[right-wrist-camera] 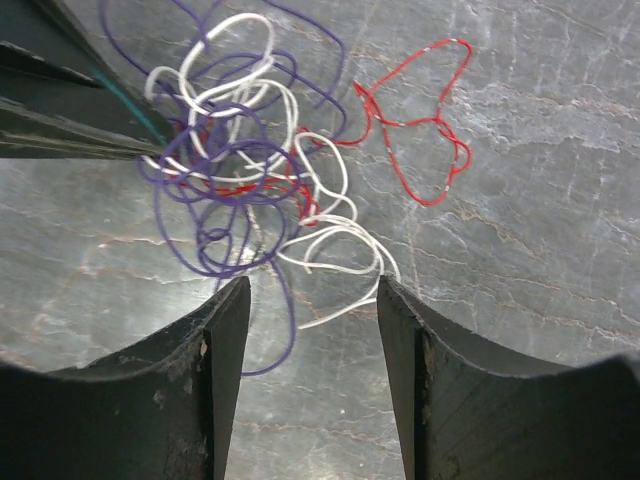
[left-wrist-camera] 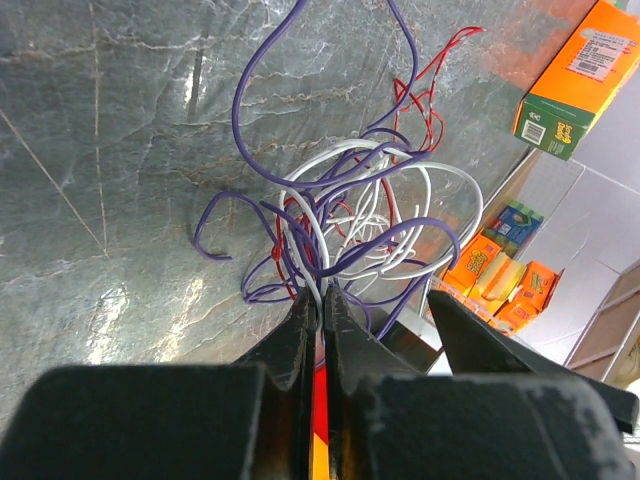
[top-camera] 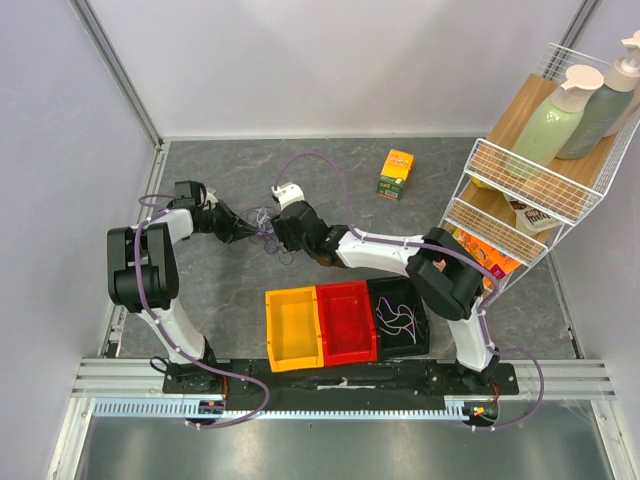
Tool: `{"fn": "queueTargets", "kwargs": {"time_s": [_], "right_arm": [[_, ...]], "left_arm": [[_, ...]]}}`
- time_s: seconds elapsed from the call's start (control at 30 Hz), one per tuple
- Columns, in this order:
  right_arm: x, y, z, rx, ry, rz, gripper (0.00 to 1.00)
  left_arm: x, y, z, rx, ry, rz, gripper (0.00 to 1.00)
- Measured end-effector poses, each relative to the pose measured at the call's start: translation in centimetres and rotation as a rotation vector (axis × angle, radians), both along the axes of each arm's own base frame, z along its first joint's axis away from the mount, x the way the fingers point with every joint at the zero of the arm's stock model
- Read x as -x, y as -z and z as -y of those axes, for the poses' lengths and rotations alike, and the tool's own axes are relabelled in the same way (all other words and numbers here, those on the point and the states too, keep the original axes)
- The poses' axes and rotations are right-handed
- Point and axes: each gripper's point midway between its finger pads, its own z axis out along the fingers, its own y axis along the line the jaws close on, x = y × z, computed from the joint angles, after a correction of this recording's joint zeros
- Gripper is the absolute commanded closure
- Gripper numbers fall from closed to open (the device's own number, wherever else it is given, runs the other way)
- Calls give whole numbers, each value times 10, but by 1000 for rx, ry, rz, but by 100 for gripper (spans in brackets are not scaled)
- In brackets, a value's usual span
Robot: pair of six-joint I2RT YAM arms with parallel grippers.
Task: Untangle the cables
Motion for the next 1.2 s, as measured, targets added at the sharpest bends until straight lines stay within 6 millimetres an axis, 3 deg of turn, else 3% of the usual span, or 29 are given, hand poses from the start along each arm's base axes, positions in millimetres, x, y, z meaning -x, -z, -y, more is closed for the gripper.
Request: {"fn": "queueTargets", "kwargs": {"time_s": [0.13, 0.27, 0.47, 0.7, 0.87, 0.93, 1.0, 1.2], "right_arm": [[-7, 13, 10, 11, 19, 13, 42], [-21, 21, 11, -19, 27, 11, 52], [-39, 53, 21, -30, 44, -49, 57], [-39, 61, 12, -47, 21, -75, 99], [-32, 50, 14, -33, 26, -56, 100], [-23, 33, 24, -25, 36, -39, 100], [-12, 1, 36, -38, 44, -6, 100], [12, -157, 61, -239, 41, 187, 100]], "left_arm": [[0, 0, 0, 0, 0, 1, 98], [0, 0, 0, 0, 0, 0, 98], [1, 0, 0, 1, 0, 0, 98], [1, 1, 0, 1, 0, -2, 98], [1, 1, -3, -3, -8, -5, 98], [0, 3, -6, -1, -20, -10, 98], [0, 5, -11, -3, -37, -19, 98], [0, 14, -23, -18, -71, -48, 98]]}}
